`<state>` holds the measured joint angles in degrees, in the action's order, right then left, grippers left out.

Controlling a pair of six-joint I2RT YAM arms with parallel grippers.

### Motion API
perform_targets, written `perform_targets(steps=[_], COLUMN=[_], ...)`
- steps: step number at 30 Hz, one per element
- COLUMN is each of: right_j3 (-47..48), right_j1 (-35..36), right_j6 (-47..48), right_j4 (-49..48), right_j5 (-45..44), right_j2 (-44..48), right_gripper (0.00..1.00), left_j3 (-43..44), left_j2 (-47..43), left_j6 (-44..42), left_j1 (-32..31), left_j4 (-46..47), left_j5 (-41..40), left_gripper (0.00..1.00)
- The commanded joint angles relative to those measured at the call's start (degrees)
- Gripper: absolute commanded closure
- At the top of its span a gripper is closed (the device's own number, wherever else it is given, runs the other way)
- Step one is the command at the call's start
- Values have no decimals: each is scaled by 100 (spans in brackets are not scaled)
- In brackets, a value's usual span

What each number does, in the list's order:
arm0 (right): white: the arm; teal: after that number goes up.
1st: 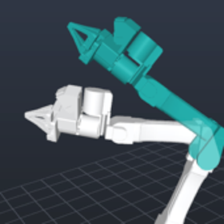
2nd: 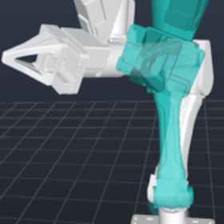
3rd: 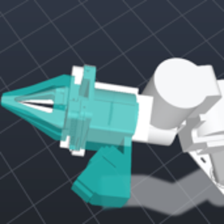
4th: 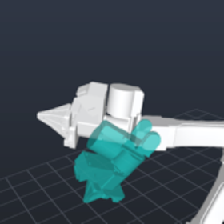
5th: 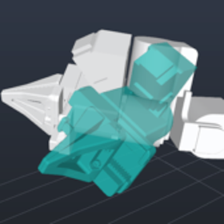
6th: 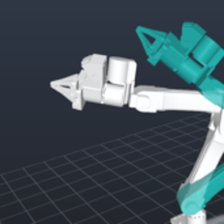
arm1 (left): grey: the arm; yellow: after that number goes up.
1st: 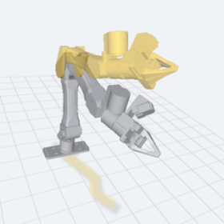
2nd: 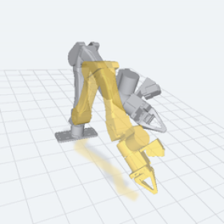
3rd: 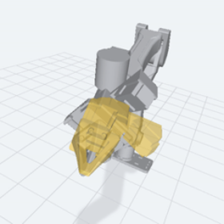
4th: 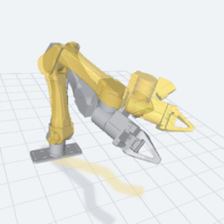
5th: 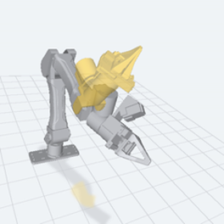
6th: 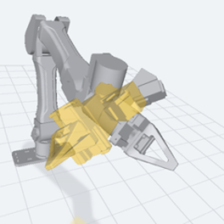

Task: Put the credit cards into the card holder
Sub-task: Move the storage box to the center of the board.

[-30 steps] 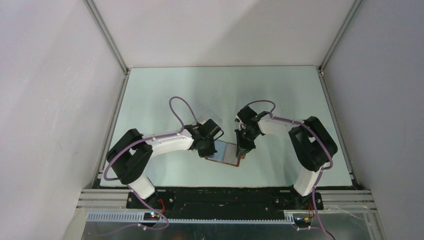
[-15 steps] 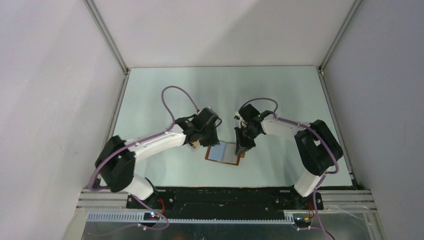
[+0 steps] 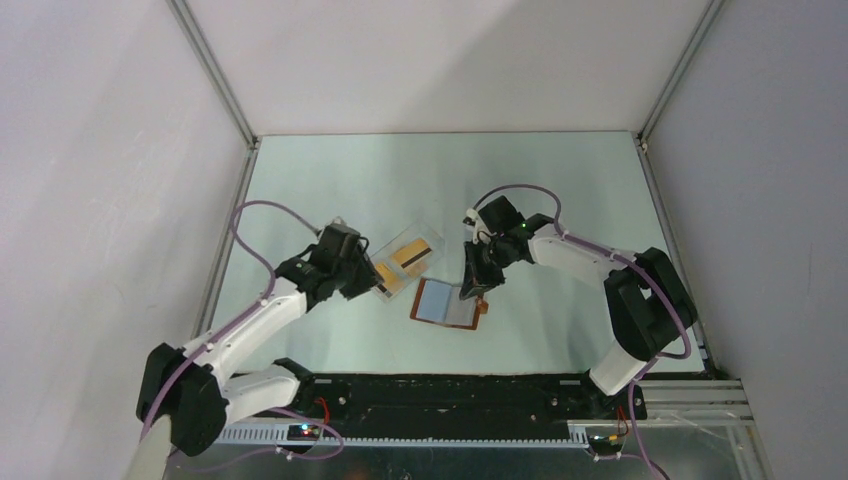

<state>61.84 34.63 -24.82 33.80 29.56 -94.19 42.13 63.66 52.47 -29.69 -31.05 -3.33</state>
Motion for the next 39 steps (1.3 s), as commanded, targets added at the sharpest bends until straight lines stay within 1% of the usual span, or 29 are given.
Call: perform_targets(steps=[1, 3, 6, 10, 15, 22, 24, 25, 29, 31, 33, 34, 35, 36, 37, 38, 39], right_j3=[286, 313, 405, 513, 548, 552, 555, 574, 666, 711, 757, 776, 805, 843, 871, 899, 952], right_j1=[-50, -65, -77, -114, -199, -488, -601, -634, -840, -958, -1025, -1053, -1083, -1095, -1111, -1114, -1109], right_j6=[-115, -162, -203, -188, -181, -75, -49, -21, 82, 134, 166, 178, 179, 183, 186, 187, 188], right_j4=[-157, -237, -275, -290, -362, -391, -422, -424, -413, -402, -404, -404, -411, -438, -445, -441, -435], right_j5=[255, 328, 371, 379, 388, 479, 529, 548, 619, 642, 662, 672, 698, 708, 726, 722, 714], right_j2=[211, 246, 276, 257, 221, 99, 75, 52, -53, -114, -186, -208, -258, -293, -319, -332, -368], right_gripper=[100, 100, 98, 90, 87, 87, 87, 87, 87, 87, 86, 86, 86, 86, 85, 84, 82], left_j3=[-195, -216, -106, 142, 508, 992, 1123, 1167, 1433, 1571, 1716, 1809, 1900, 1937, 2003, 2037, 2080], left_j2=[-269, -165, 214, 790, 1429, 2060, 2346, 2407, 2697, 2774, 2816, 2840, 2847, 2857, 2851, 2816, 2778], left_j6=[64, 20, -81, -260, -614, -1248, -1460, -1517, -1874, -2076, -2288, -2411, -2467, -2530, -2553, -2558, -2545], left_j1=[304, 407, 505, 575, 596, 590, 594, 596, 596, 592, 585, 582, 582, 582, 580, 584, 580], left_j4=[-260, -277, -257, -203, -178, -179, -180, -178, -179, -174, -175, -180, -177, -190, -204, -238, -259], left_j5=[-311, -302, -260, -266, -325, -307, -241, -218, -134, -121, -130, -144, -204, -238, -311, -340, -369], left_gripper=[56, 56, 55, 55, 58, 66, 71, 75, 85, 88, 89, 89, 87, 79, 74, 66, 63])
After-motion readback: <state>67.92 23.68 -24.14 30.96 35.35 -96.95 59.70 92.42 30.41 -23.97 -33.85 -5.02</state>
